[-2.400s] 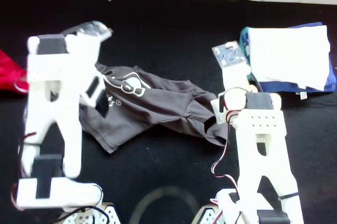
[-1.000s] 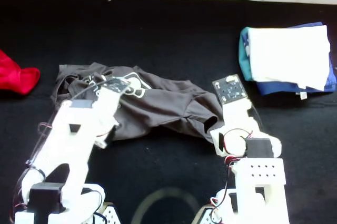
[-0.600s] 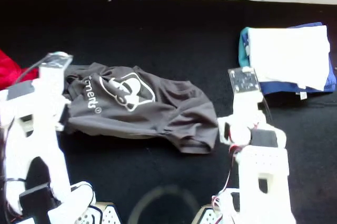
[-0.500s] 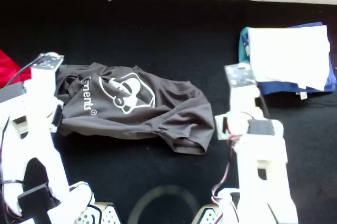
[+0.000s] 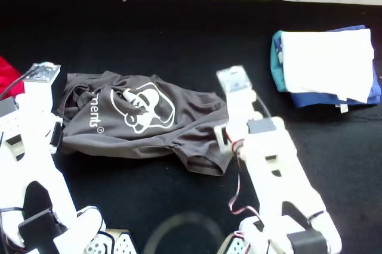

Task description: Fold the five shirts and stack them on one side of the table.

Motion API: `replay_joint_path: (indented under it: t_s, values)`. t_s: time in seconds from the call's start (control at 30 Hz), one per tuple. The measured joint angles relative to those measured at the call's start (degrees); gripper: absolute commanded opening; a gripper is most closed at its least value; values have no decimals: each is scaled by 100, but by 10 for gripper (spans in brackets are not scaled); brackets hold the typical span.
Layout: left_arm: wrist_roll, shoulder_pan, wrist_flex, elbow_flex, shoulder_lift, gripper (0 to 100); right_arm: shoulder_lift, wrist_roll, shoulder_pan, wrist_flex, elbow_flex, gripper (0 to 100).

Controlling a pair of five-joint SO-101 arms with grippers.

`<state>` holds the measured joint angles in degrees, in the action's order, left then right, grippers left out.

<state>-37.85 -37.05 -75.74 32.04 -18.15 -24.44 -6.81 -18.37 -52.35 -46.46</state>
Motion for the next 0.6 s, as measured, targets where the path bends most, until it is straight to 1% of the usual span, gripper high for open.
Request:
replay_joint_path:
  t_s: [0.07, 0.13, 0.23, 0.33, 0.43, 0.6]
  values:
    - [-97, -53, -123, 0, 0, 8, 316, 79, -229, -114, 422, 163]
    - [-114, -53, -158, 0, 0, 8, 712, 97, -633, -220, 686, 163]
    - [-114, -53, -158, 0, 0, 8, 1451, -35, -1240, -273, 791, 163]
    - [-114, -53, -158, 0, 0, 8, 2145, -132, -1609, -316, 800, 147]
    - [-114, -53, -158, 0, 0, 8, 2277, -167, -1785, -492, 879, 115]
    - [-141, -53, -158, 0, 0, 8, 1987, -431, -2198, -941, 870, 115]
